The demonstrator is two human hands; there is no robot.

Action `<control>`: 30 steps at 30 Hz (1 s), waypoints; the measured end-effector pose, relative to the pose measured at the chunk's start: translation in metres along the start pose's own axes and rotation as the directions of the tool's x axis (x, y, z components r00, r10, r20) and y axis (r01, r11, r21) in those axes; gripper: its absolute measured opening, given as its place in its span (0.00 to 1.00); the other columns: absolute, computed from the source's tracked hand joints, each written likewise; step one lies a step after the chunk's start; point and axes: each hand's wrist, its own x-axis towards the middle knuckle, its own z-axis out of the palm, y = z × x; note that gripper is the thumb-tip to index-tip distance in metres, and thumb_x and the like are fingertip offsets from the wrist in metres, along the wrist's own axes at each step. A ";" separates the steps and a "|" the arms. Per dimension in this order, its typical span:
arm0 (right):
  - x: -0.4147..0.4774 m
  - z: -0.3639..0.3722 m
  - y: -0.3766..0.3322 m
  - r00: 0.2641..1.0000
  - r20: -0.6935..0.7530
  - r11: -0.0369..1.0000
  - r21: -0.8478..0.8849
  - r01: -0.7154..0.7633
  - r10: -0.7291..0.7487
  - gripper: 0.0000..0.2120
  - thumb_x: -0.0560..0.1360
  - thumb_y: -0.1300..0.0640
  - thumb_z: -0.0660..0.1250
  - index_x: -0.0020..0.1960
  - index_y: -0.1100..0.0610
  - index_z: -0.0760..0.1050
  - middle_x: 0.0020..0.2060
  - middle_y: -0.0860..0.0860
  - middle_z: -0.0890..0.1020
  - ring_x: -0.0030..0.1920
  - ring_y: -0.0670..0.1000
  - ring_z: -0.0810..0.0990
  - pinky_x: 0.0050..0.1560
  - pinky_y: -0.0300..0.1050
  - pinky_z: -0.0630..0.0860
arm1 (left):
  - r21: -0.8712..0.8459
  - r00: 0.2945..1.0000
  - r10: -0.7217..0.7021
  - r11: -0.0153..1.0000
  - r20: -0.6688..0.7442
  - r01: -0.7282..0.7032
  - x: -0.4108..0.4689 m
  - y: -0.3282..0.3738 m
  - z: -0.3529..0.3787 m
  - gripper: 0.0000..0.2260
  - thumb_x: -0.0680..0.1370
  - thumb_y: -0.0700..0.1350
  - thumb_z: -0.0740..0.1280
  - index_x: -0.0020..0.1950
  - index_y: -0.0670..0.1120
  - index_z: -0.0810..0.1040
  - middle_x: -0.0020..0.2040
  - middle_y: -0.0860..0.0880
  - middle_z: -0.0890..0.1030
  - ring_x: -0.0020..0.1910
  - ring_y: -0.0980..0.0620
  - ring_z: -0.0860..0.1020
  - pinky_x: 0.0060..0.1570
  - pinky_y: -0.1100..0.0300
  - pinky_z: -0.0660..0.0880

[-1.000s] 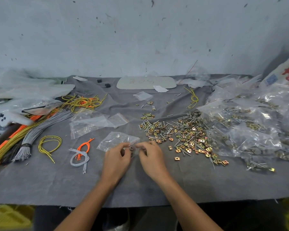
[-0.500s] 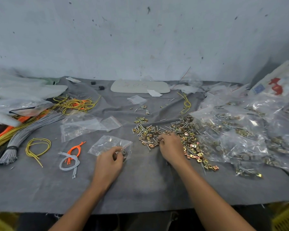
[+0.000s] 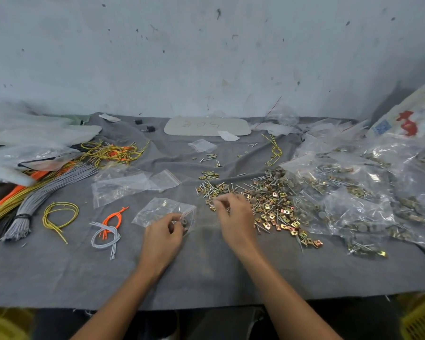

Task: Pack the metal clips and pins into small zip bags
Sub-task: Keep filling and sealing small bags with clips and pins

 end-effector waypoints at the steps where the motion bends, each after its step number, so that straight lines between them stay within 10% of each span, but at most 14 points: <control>1: -0.007 0.008 -0.007 0.999 0.033 0.999 0.050 0.009 -0.011 0.04 0.79 0.53 0.68 0.46 0.50 0.79 0.43 0.46 0.78 0.46 0.47 0.75 0.48 0.40 0.70 | -0.003 1.000 0.007 1.000 0.001 -0.007 0.000 0.000 0.000 0.09 0.78 0.39 0.68 0.50 0.50 0.85 0.34 0.52 0.83 0.35 0.58 0.79 0.42 0.59 0.72; 7: -0.029 0.043 -0.018 0.980 0.200 0.991 0.132 -0.036 0.009 0.03 0.75 0.54 0.71 0.43 0.51 0.79 0.39 0.46 0.79 0.40 0.41 0.76 0.41 0.28 0.67 | 0.004 1.000 0.004 1.000 0.016 -0.004 -0.001 0.000 0.000 0.09 0.79 0.40 0.66 0.54 0.49 0.84 0.40 0.52 0.85 0.42 0.52 0.82 0.48 0.54 0.77; 30: -0.029 0.047 -0.016 0.953 0.304 0.989 -0.137 0.055 -0.011 0.13 0.79 0.56 0.63 0.60 0.47 0.83 0.50 0.53 0.77 0.54 0.55 0.73 0.56 0.47 0.69 | -0.032 0.999 -0.037 0.999 0.039 0.038 -0.002 0.000 -0.002 0.09 0.78 0.41 0.67 0.55 0.49 0.84 0.37 0.51 0.84 0.40 0.52 0.82 0.49 0.52 0.79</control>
